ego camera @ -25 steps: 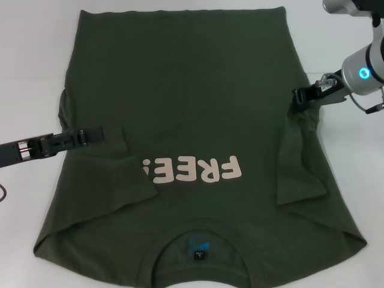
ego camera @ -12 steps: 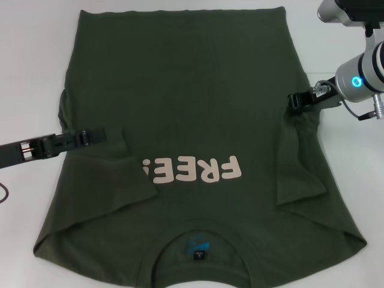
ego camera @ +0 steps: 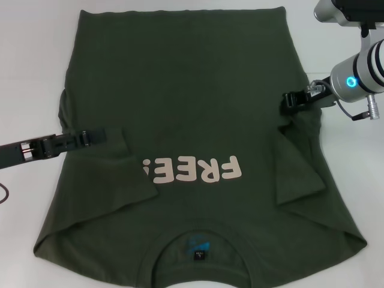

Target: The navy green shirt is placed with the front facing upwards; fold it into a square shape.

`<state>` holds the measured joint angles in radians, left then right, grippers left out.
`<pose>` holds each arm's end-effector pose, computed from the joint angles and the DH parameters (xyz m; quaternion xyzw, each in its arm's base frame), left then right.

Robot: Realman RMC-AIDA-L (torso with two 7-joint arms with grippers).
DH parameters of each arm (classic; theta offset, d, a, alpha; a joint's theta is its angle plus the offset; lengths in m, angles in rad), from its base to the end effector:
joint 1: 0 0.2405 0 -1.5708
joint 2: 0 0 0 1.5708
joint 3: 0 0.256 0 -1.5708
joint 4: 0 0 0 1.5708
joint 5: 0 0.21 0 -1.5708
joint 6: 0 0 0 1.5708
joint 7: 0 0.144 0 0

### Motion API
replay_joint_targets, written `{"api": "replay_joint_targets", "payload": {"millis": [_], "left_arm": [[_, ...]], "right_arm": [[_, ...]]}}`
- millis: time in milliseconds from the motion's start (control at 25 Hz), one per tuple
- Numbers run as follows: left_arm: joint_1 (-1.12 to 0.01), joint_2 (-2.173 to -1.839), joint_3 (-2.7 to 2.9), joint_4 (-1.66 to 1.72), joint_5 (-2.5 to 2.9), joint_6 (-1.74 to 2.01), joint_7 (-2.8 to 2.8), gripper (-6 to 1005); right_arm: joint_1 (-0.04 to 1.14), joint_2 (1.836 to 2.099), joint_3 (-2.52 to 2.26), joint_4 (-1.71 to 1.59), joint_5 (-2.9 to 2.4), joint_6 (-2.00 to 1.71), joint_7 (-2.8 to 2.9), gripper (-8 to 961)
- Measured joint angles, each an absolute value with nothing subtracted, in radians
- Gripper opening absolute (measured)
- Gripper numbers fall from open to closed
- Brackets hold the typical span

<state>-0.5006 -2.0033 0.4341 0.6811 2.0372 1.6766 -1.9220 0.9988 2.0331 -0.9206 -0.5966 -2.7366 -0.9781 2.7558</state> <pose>-0.2908 0.3262 0.0638 -0.8154 -0.4659 -0.3236 0.1159 0.1995 0.4689 -0.0027 -0.7938 0.5203 -0.0260 0.3139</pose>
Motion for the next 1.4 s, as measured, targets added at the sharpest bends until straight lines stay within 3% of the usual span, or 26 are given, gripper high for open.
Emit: {"api": "replay_joint_targets", "payload": {"millis": [320, 480, 680, 840, 1000, 1400], "left_arm": [[-0.505, -2.003, 0.434, 0.681, 2.04, 1.675, -1.922, 888], [-0.505, -2.003, 0.434, 0.681, 2.041, 1.674, -1.926, 889], [-0.503, -2.003, 0.434, 0.681, 2.043, 1.673, -1.931, 889], [-0.501, -2.003, 0.432, 0.681, 2.043, 1.673, -1.933, 889], [-0.502, -2.002, 0.432, 0.681, 2.043, 1.669, -1.933, 888], [-0.501, -2.003, 0.433, 0.679, 2.043, 1.666, -1.934, 888]], "right_arm": [[0.966, 2.016, -0.919, -0.593, -2.635, -0.985, 2.753, 232], [0.957, 1.971, -0.906, -0.596, -2.618, -1.075, 2.762, 312], [0.937, 1.925, -0.892, -0.604, -2.626, -1.24, 2.775, 553], [0.916, 1.904, -0.891, -0.608, -2.627, -1.328, 2.779, 599], [0.896, 1.904, -0.897, -0.605, -2.628, -1.35, 2.779, 604], [0.878, 1.938, -0.899, -0.596, -2.628, -1.345, 2.771, 594]]}}
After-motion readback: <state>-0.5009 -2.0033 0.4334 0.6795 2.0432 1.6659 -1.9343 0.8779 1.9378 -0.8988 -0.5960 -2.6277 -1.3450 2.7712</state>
